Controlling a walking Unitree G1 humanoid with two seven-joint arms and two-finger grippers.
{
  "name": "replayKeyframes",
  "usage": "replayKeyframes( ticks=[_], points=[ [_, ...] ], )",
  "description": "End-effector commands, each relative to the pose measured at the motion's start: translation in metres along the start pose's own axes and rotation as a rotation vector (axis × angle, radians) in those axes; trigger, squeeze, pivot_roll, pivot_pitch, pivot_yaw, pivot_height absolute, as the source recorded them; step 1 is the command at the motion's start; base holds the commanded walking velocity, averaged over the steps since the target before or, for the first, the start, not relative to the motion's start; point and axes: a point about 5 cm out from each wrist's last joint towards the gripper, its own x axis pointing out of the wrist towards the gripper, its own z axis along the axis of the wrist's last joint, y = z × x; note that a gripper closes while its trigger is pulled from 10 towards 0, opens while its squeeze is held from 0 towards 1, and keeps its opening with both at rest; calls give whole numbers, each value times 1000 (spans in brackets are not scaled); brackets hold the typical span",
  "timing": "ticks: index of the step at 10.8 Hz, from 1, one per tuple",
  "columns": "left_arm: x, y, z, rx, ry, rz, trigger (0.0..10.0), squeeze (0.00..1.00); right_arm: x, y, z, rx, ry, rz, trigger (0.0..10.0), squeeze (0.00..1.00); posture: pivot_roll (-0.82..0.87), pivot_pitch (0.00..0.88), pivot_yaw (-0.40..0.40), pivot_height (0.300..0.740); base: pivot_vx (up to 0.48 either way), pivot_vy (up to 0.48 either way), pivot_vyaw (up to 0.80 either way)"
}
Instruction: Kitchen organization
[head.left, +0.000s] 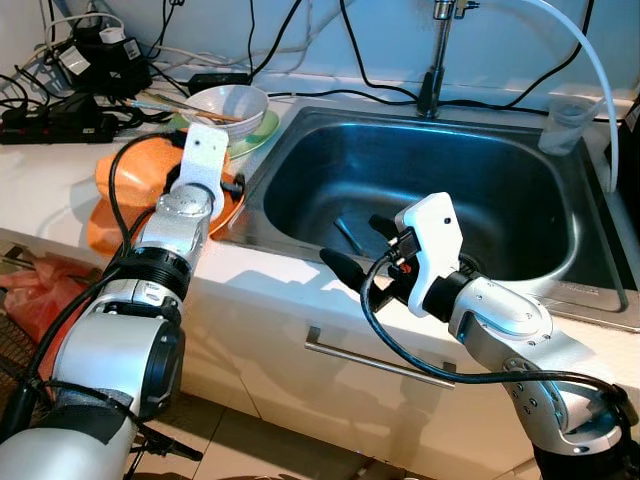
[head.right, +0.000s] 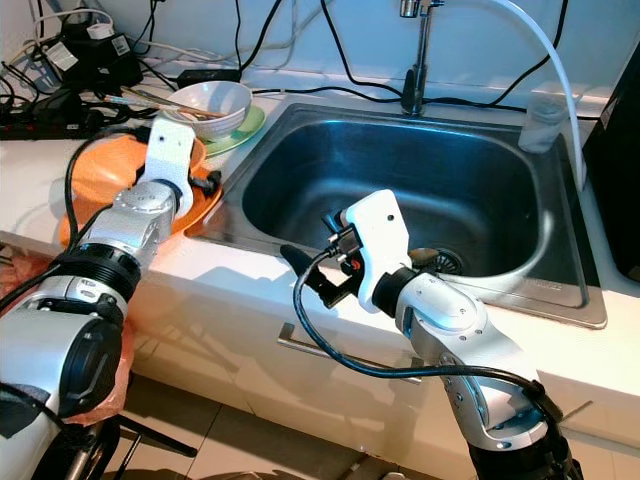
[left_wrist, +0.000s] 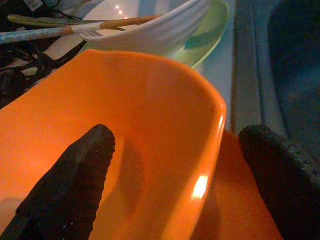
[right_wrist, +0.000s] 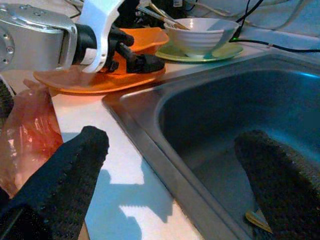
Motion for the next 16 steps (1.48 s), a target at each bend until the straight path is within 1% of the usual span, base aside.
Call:
replayKeyframes(
  ticks=[1, 2, 3, 4, 5, 6, 12, 13, 16],
  points=[
    [-1, 6, -1, 36, 13, -6, 10000, 0, 1, 0, 1, -1, -6, 6, 10000, 0, -90, 0, 91, 740, 0, 0, 0],
    [-1, 6, -10, 33, 42, -25, 10000, 0, 1, 0, 0, -2, -5, 7, 10000, 0, -90, 0, 91, 740, 0, 0, 0],
    [-1, 5, -15, 7, 54, -45, 7176, 0, 1, 0, 0, -3, -7, 4, 10000, 0, -90, 0, 91, 740, 0, 0, 0],
    [-2, 7, -15, -29, 41, -47, 0, 0, 1, -1, 0, -4, -7, 3, 10000, 0, -93, 0, 92, 740, 0, 0, 0],
    [-2, 10, -14, -44, 42, -48, 0, 0, 1, -1, 0, -4, -7, 3, 10000, 0, -93, 0, 92, 740, 0, 0, 0],
    [-2, 13, -14, -40, 43, -46, 0, 0, 2, -1, 0, 2, -9, 8, 10000, 0, -92, 0, 92, 740, 0, 0, 0],
    [-2, 12, -17, -43, 51, -47, 0, 0, 0, 2, 0, 16, -11, 31, 10000, 0, -92, 0, 89, 740, 0, 0, 0],
    [-2, 12, -18, -19, 48, -38, 0, 0, -1, 2, 0, 20, -21, 21, 10000, 0, -94, 0, 90, 740, 0, 0, 0],
    [-3, 14, -15, 0, 35, -17, 0, 0, -1, 2, 1, 20, -21, 21, 10000, 0, -95, 0, 89, 740, 0, 0, 0]
  ],
)
